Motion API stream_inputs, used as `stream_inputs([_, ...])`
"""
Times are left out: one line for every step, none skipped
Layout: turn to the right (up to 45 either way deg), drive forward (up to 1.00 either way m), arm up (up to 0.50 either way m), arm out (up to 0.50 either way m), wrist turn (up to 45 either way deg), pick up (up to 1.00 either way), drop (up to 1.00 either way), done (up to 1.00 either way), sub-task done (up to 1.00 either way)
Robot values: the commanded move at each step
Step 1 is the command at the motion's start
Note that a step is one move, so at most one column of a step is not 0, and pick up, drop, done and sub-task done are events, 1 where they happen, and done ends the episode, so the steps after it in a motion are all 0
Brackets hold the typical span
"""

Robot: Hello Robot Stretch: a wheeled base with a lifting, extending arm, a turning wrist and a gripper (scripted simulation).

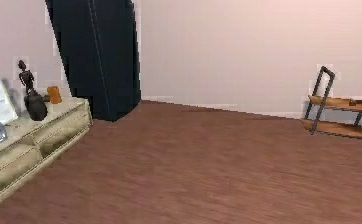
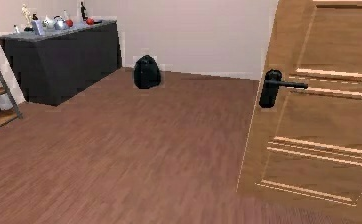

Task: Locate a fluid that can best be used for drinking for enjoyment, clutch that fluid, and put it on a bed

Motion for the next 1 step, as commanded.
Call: stream_inputs([-24.0, 0.00, 0.00, 0.00, 0.0, 0.00, 0.00, 0.00, 0.00])
